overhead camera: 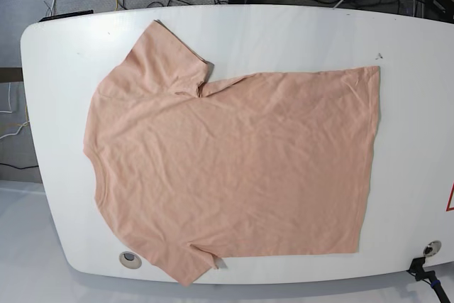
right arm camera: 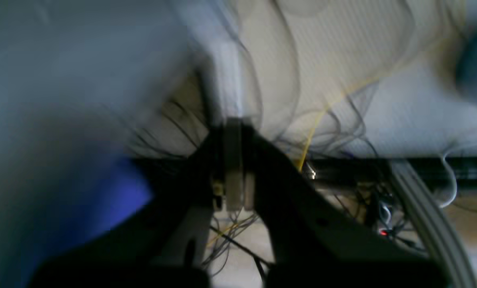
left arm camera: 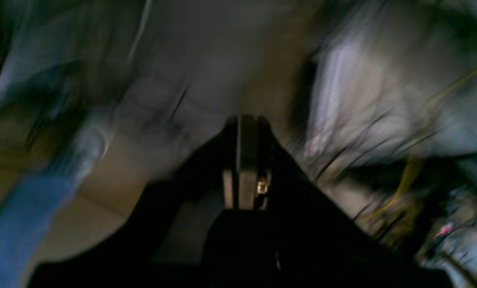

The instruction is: Fold the T-shirt properly

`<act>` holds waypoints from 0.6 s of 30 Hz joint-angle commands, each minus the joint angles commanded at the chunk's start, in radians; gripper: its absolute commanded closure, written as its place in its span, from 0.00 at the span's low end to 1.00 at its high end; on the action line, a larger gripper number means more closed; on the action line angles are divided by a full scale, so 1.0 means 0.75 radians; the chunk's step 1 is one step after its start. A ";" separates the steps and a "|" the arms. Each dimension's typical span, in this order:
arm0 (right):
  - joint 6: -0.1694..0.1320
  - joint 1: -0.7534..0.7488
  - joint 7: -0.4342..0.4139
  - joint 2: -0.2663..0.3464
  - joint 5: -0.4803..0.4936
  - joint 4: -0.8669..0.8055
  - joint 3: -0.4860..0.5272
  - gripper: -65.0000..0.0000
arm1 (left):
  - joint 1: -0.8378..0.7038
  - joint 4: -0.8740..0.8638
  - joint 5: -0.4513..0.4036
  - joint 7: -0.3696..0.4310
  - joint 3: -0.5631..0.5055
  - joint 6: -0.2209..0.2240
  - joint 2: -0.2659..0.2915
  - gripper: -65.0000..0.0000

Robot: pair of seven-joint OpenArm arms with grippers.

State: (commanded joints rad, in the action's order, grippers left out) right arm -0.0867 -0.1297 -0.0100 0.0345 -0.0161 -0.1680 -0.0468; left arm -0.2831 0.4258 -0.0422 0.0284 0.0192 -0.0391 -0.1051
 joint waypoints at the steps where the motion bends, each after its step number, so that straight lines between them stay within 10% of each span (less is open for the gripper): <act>1: 0.000 0.004 0.006 0.000 0.000 0.000 0.000 1.00 | 0.000 -0.004 -0.002 0.000 0.000 0.000 0.000 1.00; 18: 0.000 -0.037 -0.008 0.008 0.010 -0.004 -0.002 0.99 | -0.027 -0.059 -0.002 0.029 0.000 0.000 0.000 1.00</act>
State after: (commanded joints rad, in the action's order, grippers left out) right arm -0.0867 -0.1573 -0.0161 0.0407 -0.0084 -0.1711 -0.0483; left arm -0.3030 0.3813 -0.0437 0.0499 0.0192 -0.0391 -0.1051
